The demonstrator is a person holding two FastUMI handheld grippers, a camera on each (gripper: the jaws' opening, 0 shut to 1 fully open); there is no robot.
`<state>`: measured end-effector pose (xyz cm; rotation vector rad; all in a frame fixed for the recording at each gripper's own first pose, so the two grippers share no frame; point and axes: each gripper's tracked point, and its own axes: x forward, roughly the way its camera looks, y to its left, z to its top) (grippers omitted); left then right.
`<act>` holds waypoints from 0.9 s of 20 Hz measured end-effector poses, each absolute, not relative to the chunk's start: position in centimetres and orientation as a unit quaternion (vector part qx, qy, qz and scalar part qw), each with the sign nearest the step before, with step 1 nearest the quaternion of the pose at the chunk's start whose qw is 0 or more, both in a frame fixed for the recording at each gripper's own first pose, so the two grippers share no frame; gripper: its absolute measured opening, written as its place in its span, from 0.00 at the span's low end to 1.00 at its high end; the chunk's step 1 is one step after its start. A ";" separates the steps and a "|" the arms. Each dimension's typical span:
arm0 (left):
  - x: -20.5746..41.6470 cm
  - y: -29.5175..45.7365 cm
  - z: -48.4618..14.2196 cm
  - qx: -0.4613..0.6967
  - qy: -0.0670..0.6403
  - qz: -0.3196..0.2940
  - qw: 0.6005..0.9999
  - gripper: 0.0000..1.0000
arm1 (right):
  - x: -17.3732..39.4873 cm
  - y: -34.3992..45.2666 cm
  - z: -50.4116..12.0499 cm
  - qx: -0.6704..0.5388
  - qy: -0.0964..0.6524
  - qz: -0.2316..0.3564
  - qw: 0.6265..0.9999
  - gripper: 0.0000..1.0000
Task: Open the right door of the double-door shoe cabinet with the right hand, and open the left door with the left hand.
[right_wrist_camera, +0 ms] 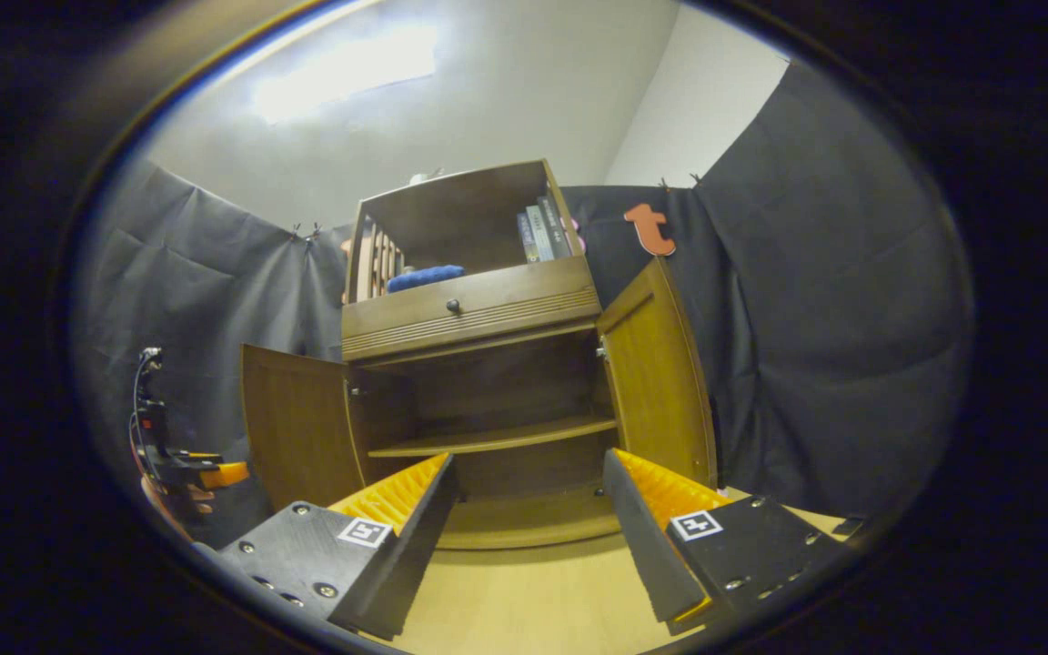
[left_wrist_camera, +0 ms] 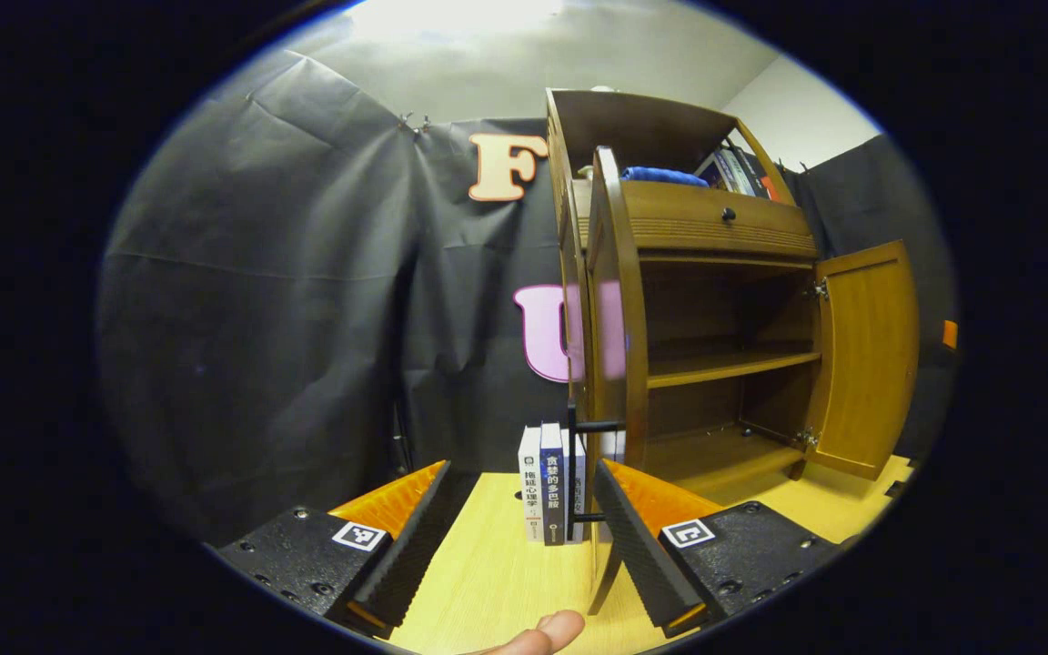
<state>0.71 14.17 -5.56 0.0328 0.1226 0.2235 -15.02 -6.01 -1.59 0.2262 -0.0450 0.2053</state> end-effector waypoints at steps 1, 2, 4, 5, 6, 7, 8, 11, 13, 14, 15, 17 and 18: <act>0.3 13.4 -4.6 0.020 0.050 0.112 0.992 0.94 | -15.0 -6.1 -1.5 0.104 -0.022 0.101 0.989 0.95; -0.1 12.6 -3.6 0.023 0.038 0.110 0.993 0.94 | -14.9 -6.2 -1.4 0.094 -0.021 0.100 0.990 0.96; -0.3 10.7 -2.3 0.024 0.025 0.101 0.994 0.94 | -14.8 -6.6 -1.0 0.077 -0.021 0.093 0.992 0.95; -0.3 9.8 -1.7 0.023 0.021 0.096 0.995 0.94 | -14.7 -6.9 -0.4 0.079 -0.027 0.086 0.993 0.96; -0.2 8.8 -1.4 0.019 0.019 0.091 0.996 0.94 | -14.6 -7.1 0.3 0.087 -0.034 0.081 0.992 0.95; -0.1 7.7 -1.1 0.017 0.016 0.082 0.996 0.94 | -14.5 -7.0 1.0 0.095 -0.041 0.080 0.991 0.95; 0.0 6.6 -0.6 0.015 0.013 0.074 0.997 0.94 | -14.3 -7.0 1.6 0.099 -0.046 0.082 0.991 0.95; 0.8 3.4 0.5 0.016 0.003 0.049 0.999 0.94 | -13.6 -7.4 2.9 0.094 -0.057 0.078 0.991 0.95; 1.7 1.3 1.4 0.016 -0.009 0.035 0.999 0.94 | -13.3 -7.6 3.4 0.090 -0.068 0.070 0.991 1.00; 2.3 0.4 1.6 0.015 -0.014 0.031 0.999 0.94 | -12.9 -7.6 3.9 0.092 -0.077 0.066 0.991 0.91; 2.8 -0.6 1.9 0.012 -0.019 0.026 0.999 0.94 | -12.6 -7.6 4.3 0.093 -0.086 0.063 0.990 0.96; 4.2 -2.1 1.9 -0.001 -0.017 0.020 1.000 0.94 | -12.1 -7.8 4.3 0.088 -0.096 0.059 0.990 0.96; 4.9 -2.6 2.1 -0.004 -0.020 0.021 1.000 0.94 | -11.7 -7.8 4.1 0.084 -0.097 0.059 0.990 0.96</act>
